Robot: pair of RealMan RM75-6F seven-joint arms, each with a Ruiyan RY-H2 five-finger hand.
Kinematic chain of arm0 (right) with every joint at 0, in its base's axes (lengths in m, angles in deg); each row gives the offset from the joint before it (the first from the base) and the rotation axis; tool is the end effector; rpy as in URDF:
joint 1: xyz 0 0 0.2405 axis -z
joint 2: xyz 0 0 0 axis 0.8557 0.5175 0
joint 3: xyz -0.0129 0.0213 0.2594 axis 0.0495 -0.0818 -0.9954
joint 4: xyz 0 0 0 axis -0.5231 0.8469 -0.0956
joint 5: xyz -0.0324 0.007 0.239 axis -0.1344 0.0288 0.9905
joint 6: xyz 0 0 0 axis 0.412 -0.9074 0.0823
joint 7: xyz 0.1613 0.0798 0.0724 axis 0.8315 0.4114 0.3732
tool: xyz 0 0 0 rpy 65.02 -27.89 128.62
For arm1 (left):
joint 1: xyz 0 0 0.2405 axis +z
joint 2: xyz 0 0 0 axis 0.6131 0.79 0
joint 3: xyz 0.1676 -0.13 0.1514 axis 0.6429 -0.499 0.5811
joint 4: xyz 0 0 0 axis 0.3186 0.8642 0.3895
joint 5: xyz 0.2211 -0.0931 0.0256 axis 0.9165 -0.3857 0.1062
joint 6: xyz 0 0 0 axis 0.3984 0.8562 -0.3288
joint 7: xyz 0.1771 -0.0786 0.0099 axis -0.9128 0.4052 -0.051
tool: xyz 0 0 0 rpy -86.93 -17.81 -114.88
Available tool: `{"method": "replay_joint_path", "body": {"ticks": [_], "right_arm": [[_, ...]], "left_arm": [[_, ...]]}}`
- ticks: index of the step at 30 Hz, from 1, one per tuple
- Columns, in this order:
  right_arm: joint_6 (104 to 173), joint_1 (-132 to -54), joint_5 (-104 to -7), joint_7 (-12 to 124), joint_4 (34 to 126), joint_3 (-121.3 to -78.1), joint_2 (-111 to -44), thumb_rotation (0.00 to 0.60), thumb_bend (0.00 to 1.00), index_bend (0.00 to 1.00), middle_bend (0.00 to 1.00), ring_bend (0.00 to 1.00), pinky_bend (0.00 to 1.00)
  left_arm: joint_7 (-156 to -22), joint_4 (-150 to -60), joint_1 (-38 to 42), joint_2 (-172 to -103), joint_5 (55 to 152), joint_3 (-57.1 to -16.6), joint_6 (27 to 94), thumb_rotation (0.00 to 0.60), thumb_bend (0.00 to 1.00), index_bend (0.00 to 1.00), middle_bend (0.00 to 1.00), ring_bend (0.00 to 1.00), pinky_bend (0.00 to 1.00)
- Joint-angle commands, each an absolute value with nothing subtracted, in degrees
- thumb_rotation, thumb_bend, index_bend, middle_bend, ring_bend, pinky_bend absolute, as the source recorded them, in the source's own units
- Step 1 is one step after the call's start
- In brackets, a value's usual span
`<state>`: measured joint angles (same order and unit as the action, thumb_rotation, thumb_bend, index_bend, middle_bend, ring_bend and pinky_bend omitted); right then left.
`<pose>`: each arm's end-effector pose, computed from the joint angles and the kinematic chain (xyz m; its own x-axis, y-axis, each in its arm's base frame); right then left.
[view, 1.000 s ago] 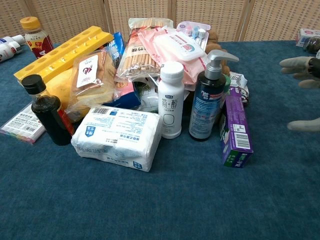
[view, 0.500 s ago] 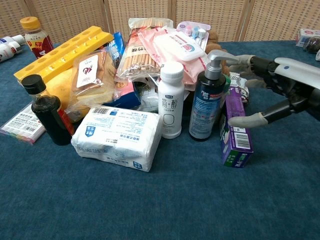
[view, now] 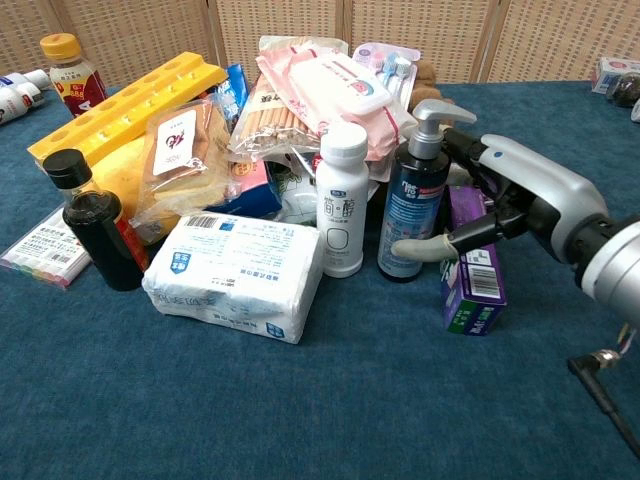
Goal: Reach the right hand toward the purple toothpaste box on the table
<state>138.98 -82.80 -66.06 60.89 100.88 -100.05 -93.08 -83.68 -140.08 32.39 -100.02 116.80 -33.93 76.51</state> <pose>-0.1232 -0.3013 -0.0893 -0.3177 -0.3708 0.8727 -0.9225 -0.0922 -0.3750 -0.3221 0.2406 0.2136 0.3386 0.0298 0.9405 0.9272 0.1595 -0.3389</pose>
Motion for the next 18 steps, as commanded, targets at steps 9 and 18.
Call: {"method": "replay_joint_path", "body": {"ticks": [9,18], "right_arm": [[148.4,-80.7,-68.8,66.4,90.0,-100.8,-104.0,0.600,0.00,0.37,0.52,0.33,0.45],[151.7,-80.0,-70.7,67.0,86.8,-101.1,-107.2,0.600,0.00,0.71,0.89,0.68,0.69]], "left_arm": [[-81.6,-139.6,32.7,-99.3,116.2,-34.2,76.2,0.600,0.00,0.15,0.00,0.00,0.00],[-80.3,-139.5,33.1,-98.8,116.6,-34.2,76.5,0.600,0.00,0.15,0.00,0.00,0.00]]}}
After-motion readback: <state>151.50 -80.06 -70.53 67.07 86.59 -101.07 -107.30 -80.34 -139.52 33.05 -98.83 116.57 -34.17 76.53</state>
